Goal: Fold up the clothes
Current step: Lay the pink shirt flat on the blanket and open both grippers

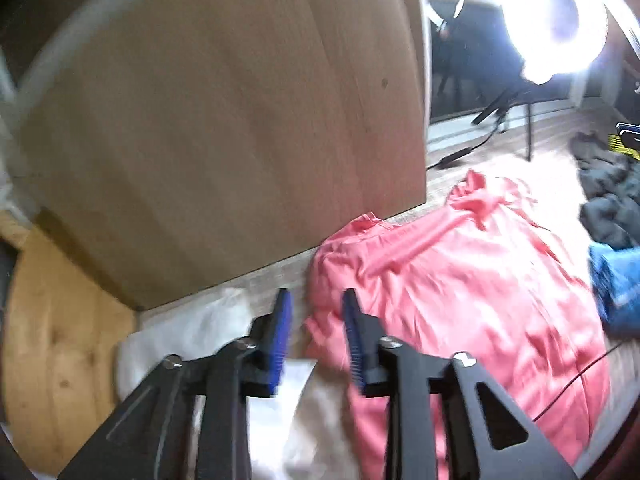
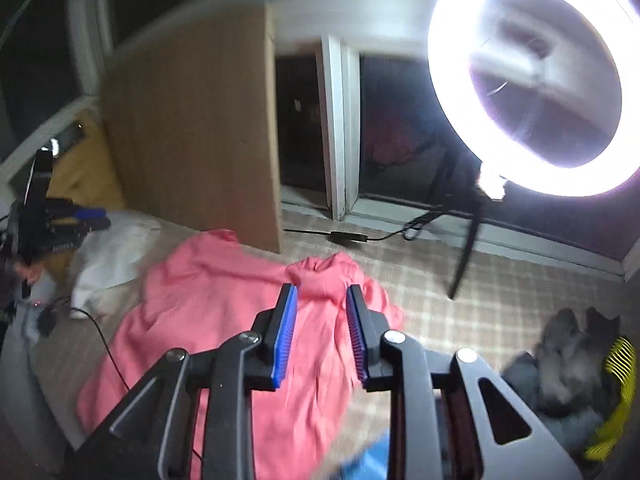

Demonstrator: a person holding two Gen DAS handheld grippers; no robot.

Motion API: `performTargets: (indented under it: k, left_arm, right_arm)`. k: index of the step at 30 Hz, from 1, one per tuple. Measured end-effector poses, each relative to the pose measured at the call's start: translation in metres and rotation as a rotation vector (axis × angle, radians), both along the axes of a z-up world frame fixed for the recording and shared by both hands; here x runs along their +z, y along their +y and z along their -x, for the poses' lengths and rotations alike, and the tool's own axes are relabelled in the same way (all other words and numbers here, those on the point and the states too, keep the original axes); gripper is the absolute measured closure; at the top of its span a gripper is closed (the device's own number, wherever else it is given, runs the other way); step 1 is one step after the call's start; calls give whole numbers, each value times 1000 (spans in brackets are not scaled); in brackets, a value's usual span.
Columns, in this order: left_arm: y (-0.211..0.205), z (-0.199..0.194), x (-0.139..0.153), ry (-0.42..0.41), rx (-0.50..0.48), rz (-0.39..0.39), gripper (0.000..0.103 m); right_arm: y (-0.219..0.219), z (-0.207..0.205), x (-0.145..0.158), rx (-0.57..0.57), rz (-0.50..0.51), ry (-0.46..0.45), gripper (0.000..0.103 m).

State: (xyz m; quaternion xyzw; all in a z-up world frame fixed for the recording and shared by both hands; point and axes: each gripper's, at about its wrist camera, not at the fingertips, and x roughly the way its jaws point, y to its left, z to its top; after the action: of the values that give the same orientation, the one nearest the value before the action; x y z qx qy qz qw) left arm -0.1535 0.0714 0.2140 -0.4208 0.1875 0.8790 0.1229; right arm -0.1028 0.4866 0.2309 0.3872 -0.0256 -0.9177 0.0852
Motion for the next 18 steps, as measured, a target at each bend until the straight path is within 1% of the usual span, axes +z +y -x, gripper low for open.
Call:
performTargets:
  k: [2, 4, 6, 7, 8, 10, 11, 13, 14, 15, 17, 18]
  left_arm:
    - [-27, -40, 19, 33, 0, -25, 69]
    - [-50, -74, 28, 29, 12, -53, 68]
    - [-71, -110, 21, -9, 26, -55, 62]
    - [-76, -128, 11, -28, 31, -45, 57]
    - [-81, -145, -1, -52, 35, -39, 54]
    - [-86, -177, -42, -154, 35, -65, 54]
    - [-86, -191, -66, -218, 34, -82, 54]
    - [-82, -213, -112, -328, 32, -117, 54]
    - [-79, -218, -127, -354, 34, -115, 54]
    - [-76, -223, -142, -381, 36, -113, 54]
    - [-70, -231, -170, -429, 40, -112, 54]
    - [-69, -230, -175, -438, 42, -123, 54]
  right_arm:
    - [15, -49, 16, 18, 46, 22, 62]
    - [28, -95, 28, 33, 84, 36, 54]
    - [31, -124, 17, 31, 71, 13, 53]
    - [29, -138, -1, 25, 48, -11, 52]
    - [22, -152, -24, 21, 37, -54, 52]
    - [8, -178, -70, 13, 17, -140, 52]
    - [1, -190, -94, 12, 17, -185, 52]
    - [-16, -204, -139, 27, 45, -263, 52]
    - [-27, -209, -157, 34, 31, -285, 52]
    - [-36, -210, -172, 40, 11, -300, 52]
    - [-51, -214, -192, 68, -10, -325, 52]
    - [-55, -213, -197, 73, -7, -335, 52]
